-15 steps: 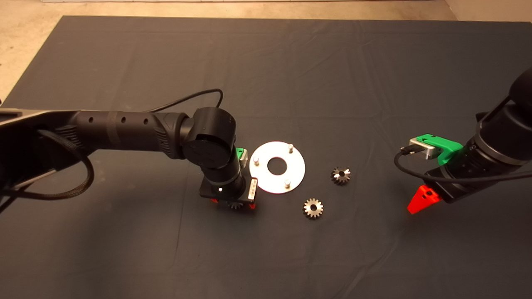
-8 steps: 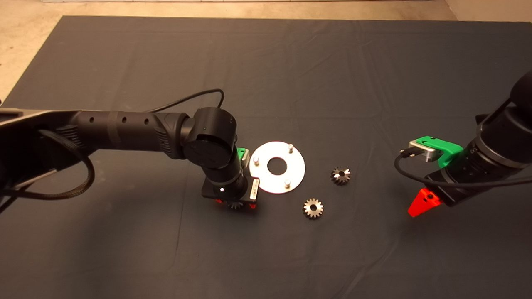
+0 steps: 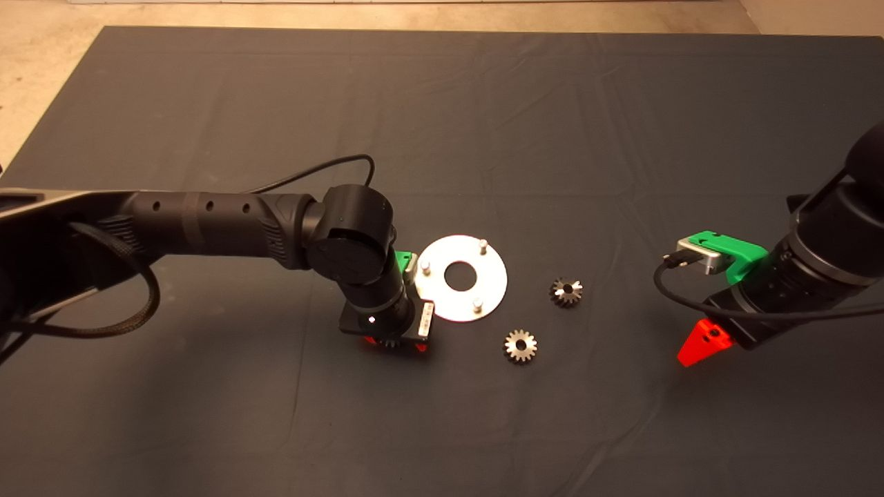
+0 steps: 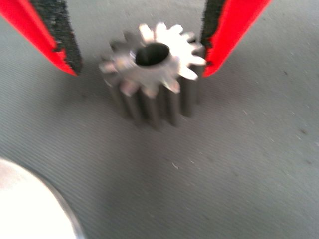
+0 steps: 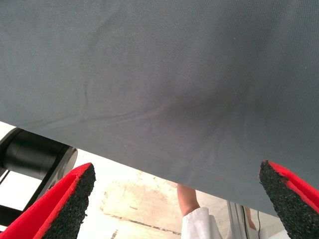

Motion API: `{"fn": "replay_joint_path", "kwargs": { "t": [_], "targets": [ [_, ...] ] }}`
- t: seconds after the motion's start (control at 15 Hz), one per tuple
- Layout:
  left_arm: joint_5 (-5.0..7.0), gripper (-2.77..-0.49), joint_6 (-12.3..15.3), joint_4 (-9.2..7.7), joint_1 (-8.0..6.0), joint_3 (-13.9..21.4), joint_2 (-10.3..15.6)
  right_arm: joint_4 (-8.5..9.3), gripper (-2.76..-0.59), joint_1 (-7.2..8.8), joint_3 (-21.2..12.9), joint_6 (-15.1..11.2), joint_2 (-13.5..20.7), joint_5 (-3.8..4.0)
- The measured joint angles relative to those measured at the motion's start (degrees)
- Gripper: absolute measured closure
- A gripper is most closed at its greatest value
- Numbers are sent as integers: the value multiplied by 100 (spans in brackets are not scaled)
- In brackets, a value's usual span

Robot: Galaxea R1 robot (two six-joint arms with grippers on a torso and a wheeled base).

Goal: Install three planetary gears onto the carrier pins

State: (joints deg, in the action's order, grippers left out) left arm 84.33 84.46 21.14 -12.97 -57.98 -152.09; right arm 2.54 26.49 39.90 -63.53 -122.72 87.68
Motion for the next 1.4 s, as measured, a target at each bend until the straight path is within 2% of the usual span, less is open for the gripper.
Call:
{"fn": "replay_joint_path", "kwargs": {
  "t": [0.47,0.73,0.87,1.27,1.4],
  "targets": [
    [20,-151,-26,7,11,-18,-23,-1,-244,0,-107,0,-2,-1],
    [122,-151,88,7,10,-32,-43,-1,-244,0,-137,0,-2,2],
    [158,-139,123,9,10,-67,-61,-1,-244,-1,-145,0,-2,5],
    [158,-136,116,7,10,-93,-63,-1,-244,-1,-233,0,-2,2],
    [161,-136,118,-33,-5,-207,-78,-1,-244,0,-250,0,-17,2]
  ]
}}
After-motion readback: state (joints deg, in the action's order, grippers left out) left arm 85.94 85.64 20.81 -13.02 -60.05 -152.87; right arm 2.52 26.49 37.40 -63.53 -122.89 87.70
